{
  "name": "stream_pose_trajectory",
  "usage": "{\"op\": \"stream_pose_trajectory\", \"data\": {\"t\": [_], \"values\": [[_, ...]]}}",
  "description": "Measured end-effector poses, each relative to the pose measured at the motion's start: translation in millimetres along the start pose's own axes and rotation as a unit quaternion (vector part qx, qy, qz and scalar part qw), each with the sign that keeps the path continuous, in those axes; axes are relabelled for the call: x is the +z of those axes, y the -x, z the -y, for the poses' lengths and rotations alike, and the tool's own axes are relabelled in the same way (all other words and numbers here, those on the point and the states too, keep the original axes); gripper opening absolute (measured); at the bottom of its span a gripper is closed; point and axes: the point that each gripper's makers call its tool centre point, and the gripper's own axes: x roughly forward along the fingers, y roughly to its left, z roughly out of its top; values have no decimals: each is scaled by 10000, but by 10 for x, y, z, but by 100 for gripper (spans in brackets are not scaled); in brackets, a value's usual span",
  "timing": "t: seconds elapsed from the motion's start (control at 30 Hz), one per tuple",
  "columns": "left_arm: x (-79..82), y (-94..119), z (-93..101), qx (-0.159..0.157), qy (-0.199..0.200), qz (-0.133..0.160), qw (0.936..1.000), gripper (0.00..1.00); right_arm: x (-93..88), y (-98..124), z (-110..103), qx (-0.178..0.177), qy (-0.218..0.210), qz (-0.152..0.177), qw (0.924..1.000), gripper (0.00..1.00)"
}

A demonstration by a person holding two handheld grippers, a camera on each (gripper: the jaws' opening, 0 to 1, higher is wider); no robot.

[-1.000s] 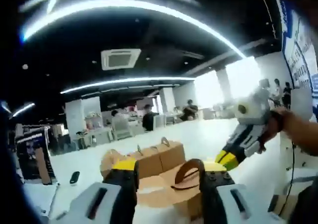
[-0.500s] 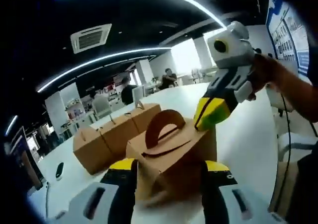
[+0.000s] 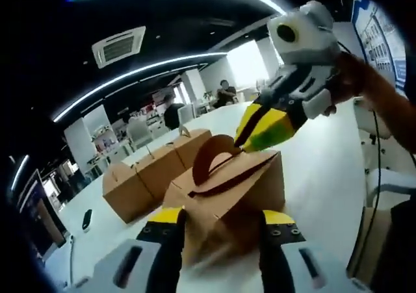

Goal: Pick up one paper box from the group, open the paper box, and remove the item inside

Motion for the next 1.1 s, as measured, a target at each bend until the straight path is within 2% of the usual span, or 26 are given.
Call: {"op": "stream_pose_trajectory", "data": {"t": [0.1, 0.23, 0.3, 0.33, 0.4, 0.6, 0.73, 0.9, 0.97, 1.03, 1.1], "values": [[2, 26, 5, 57, 0, -31, 10000, 44, 87, 54, -49, -238, 557, 16, 9982, 13], [-9, 45, 16, 157, 33, -63, 9999, 43, -7, 61, -61, -697, 986, -371, 9920, 21], [-8, 37, 16, 169, 58, -34, 9998, 43, 8, 35, -105, -782, 1108, -309, 9903, 22], [-7, 32, 17, 170, 63, -28, 9998, 43, 9, 15, -108, -826, 1351, -317, 9869, 23], [-7, 37, 22, 195, 32, -26, 9998, 43, -46, -13, -64, -998, 1839, -577, 9762, 23], [-20, 12, 42, 223, -45, 17, 9997, 43, -72, -183, -213, -705, 1793, -569, 9796, 21], [-20, 28, 42, 247, -112, -1, 9996, 43, -104, -253, -178, -762, 1886, -748, 9762, 20], [-17, 37, 37, 200, -105, 1, 9997, 44, -136, -283, -207, -521, 2044, -1262, 9693, 15], [-10, 50, 16, 196, -114, 39, 9997, 43, -160, -306, -218, -463, 1975, -1488, 9678, 12], [-21, 33, 28, 148, -111, 17, 9998, 43, -225, -332, -287, -234, 1579, -1778, 9710, 3], [-13, 18, 45, 124, -121, -25, 9998, 43, -220, -350, -249, -287, 1563, -1986, 9671, 3]]}}
